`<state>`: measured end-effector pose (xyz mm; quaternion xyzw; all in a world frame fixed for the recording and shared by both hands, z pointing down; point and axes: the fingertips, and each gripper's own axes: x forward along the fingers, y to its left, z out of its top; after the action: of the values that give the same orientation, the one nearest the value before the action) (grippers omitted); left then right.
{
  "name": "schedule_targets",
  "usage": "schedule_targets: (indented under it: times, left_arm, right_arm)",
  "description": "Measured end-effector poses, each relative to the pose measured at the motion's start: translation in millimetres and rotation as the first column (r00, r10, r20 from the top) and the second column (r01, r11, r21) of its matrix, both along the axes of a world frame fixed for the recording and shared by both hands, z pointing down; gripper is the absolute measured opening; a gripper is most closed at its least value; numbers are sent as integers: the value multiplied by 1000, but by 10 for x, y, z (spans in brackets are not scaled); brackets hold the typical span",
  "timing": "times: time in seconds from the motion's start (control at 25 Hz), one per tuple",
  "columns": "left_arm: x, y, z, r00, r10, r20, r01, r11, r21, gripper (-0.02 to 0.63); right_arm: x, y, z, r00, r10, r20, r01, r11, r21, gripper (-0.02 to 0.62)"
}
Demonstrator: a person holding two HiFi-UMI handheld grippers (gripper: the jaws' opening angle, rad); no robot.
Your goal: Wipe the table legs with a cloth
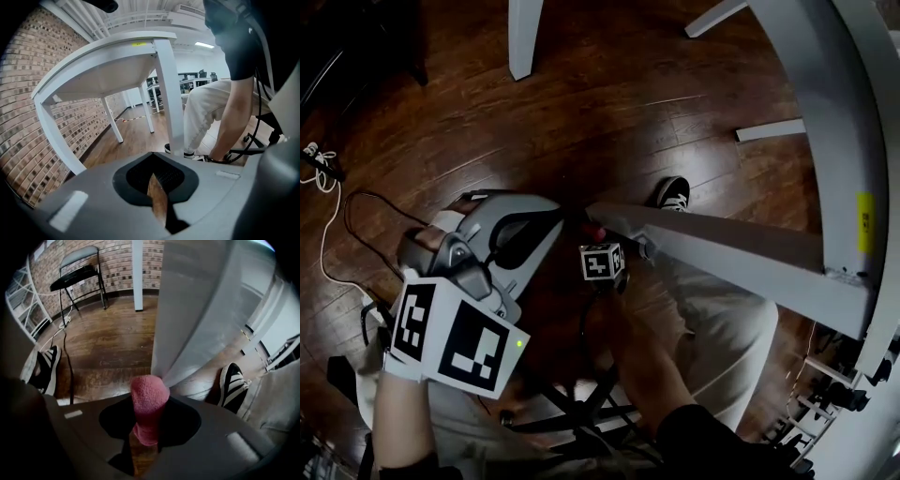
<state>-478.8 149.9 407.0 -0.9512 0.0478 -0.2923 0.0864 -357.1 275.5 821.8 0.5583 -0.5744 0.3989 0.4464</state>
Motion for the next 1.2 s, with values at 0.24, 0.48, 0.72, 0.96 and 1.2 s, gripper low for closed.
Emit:
schedule_targets:
  times: [0.24,0.48,0.72,0.96,1.2]
  left_arm:
    - [169,167,15,1000,-29,6,29,1000,-1,2]
    - [365,452,138,996,-87,10,87,996,-5,2]
    - [598,794,155,992,-121,40,120,993,17,2]
    - [675,923,160,975,-218,35,217,975,42,2]
    - [701,1068,227,951,-307,28,306,951,34,2]
  right_arm:
    - [349,83,-106,999,-42,-33,42,999,-6,106]
    - [494,-106,-523,994,-104,-23,106,988,112,106]
    - [512,-76,-1162,985,-170,33,161,968,195,107]
    - [625,-209,-1709,967,-251,44,232,937,262,107]
    - [664,-257,-2374,939,-340,48,306,893,330,107]
